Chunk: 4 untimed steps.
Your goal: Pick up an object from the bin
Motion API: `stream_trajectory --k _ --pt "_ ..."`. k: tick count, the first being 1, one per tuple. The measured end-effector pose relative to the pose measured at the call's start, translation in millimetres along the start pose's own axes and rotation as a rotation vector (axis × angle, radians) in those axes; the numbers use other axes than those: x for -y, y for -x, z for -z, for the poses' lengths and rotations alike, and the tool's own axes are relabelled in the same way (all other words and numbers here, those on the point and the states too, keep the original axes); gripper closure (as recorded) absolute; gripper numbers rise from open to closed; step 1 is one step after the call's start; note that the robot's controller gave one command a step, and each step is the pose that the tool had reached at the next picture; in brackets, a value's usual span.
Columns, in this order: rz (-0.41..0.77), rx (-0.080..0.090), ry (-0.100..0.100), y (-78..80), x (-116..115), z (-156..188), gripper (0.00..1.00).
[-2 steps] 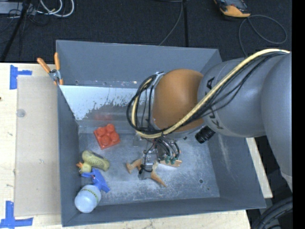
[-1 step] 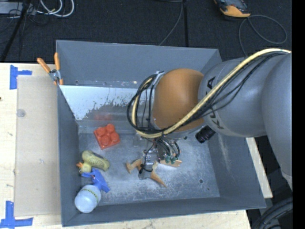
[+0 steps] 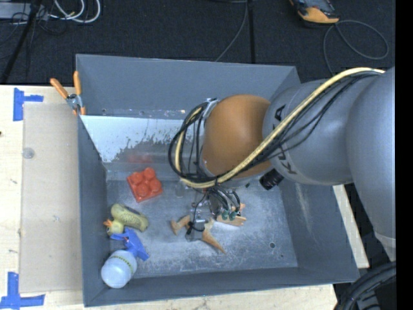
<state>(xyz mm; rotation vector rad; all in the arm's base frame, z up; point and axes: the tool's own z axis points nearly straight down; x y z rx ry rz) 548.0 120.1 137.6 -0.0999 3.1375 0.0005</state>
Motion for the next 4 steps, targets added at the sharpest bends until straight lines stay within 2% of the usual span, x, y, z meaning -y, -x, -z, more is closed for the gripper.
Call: stream_trajectory --k 1,2,3,4 --pt "0.085 -0.01 0.001 -2.5 24.7 -34.8 0.0" --pt "0.021 -0.002 0.004 -5.6 49.9 -66.7 1.0" --pt "0.02 -0.002 0.004 -5.6 50.0 -66.7 1.0" --pt "0.108 -0.006 0.002 -13.3 54.4 -47.8 1.0"
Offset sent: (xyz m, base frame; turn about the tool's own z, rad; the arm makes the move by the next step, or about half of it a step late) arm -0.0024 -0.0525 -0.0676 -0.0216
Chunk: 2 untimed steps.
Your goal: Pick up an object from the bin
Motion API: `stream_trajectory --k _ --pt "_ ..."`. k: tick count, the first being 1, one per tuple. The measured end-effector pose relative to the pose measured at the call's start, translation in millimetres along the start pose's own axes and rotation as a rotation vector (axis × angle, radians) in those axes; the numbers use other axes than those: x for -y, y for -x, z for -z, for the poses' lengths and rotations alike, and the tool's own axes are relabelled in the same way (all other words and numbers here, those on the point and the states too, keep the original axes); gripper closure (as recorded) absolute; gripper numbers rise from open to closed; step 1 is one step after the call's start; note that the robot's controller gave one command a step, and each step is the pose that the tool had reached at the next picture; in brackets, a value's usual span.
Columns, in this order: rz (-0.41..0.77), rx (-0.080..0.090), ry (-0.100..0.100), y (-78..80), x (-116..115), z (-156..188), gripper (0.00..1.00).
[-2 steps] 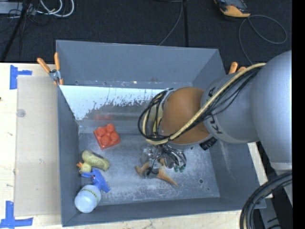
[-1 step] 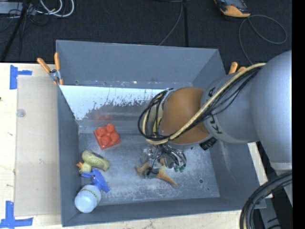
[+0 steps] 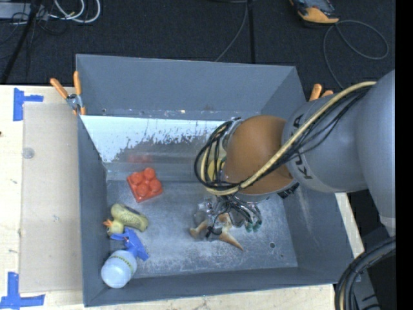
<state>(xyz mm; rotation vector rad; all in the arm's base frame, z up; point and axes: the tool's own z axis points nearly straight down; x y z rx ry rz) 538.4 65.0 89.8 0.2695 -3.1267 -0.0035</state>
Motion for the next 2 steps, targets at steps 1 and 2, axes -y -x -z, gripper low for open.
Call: stream_trajectory --k 1,2 --pt "0.079 0.005 0.0 53.7 -15.9 -6.7 1.0" --pt "0.106 -0.001 0.0 -54.6 9.9 125.5 1.0"
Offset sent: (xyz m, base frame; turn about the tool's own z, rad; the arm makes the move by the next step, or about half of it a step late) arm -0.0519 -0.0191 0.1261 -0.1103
